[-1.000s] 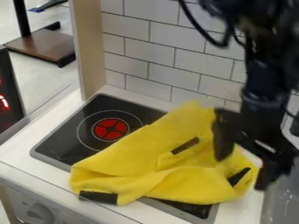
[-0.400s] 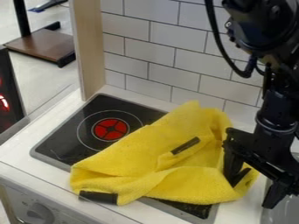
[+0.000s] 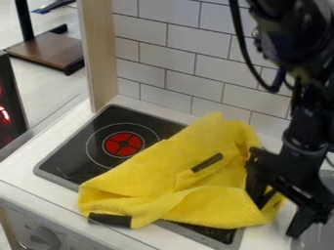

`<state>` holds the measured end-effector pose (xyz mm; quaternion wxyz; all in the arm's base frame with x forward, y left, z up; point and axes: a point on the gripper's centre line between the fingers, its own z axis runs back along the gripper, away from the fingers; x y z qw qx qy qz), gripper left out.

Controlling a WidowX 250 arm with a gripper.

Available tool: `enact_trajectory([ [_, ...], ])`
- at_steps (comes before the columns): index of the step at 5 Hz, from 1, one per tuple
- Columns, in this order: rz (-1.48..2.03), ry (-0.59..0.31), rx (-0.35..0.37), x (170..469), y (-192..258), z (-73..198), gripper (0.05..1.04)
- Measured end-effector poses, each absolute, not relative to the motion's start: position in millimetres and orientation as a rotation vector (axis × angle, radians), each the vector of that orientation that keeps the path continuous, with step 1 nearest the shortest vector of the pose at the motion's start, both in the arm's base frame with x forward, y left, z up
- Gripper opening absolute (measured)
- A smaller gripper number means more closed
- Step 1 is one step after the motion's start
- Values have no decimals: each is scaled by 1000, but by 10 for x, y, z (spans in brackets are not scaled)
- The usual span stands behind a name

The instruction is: Fold the cloth from bottom right to top left

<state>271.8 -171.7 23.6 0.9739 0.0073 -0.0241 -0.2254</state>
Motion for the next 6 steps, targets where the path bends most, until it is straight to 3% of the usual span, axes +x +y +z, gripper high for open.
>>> enact_trajectory([
  [1,-455,-43,29,2712,-1691,207,936],
  [3,-449,-46,40,2710,-1673,196,346],
  [4,-455,-39,33,2692,-1680,194,168],
  [5,-466,-57,13,2687,-1632,358,75],
  [6,-465,-111,-9,2720,-1563,622,56],
])
